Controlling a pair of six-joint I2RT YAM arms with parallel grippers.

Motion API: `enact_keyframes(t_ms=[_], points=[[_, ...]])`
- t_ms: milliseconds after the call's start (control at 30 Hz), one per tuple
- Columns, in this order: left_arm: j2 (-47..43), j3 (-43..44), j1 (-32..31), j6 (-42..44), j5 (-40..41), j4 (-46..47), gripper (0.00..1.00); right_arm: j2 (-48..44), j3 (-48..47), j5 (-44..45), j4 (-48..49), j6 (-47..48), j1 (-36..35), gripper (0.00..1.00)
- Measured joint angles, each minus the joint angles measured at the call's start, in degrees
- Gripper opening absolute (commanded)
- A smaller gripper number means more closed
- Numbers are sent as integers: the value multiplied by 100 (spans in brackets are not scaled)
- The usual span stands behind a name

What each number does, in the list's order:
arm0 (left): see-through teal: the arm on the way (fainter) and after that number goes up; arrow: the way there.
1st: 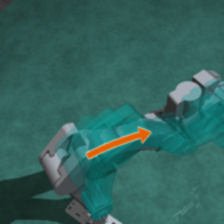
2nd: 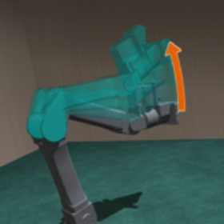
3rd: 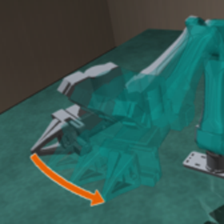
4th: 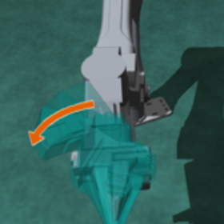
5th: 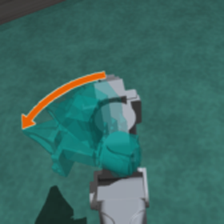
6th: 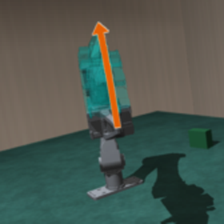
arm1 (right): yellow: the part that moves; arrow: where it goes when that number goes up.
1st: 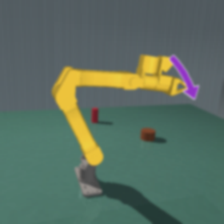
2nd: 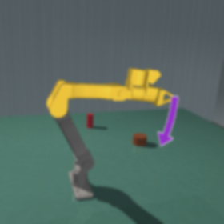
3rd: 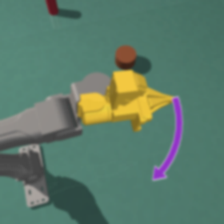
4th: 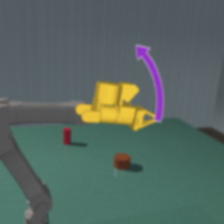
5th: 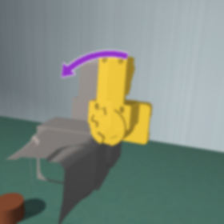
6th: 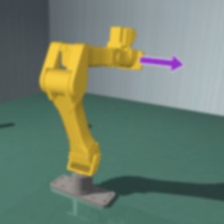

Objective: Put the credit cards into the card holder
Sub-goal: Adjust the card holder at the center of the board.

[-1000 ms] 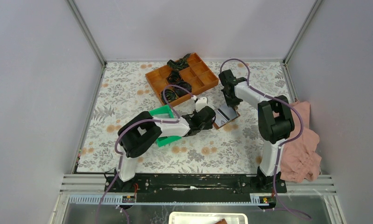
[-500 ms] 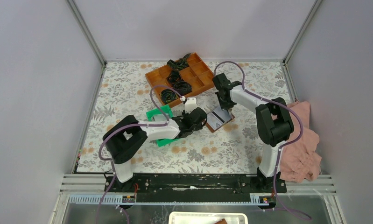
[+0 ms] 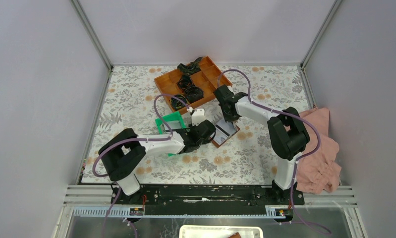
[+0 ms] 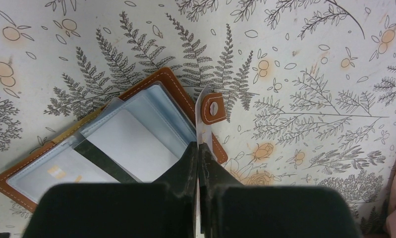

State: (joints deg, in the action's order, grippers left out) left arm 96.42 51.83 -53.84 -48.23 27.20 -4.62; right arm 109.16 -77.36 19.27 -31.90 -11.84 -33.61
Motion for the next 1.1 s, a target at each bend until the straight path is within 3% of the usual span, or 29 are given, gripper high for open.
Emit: enact_keyframes(t_ms=[233,367,1100], points=[[17,-20,-372,-103,7,-245,8,-81,74,-35,28,-138,-22,0],[195,-17,-479,-197,28,-321,5,-83,81,-37,37,-142,-22,0],[938,505,-518,-728,1043,-494,16,-616,717,-236,199,-140,-20,0]])
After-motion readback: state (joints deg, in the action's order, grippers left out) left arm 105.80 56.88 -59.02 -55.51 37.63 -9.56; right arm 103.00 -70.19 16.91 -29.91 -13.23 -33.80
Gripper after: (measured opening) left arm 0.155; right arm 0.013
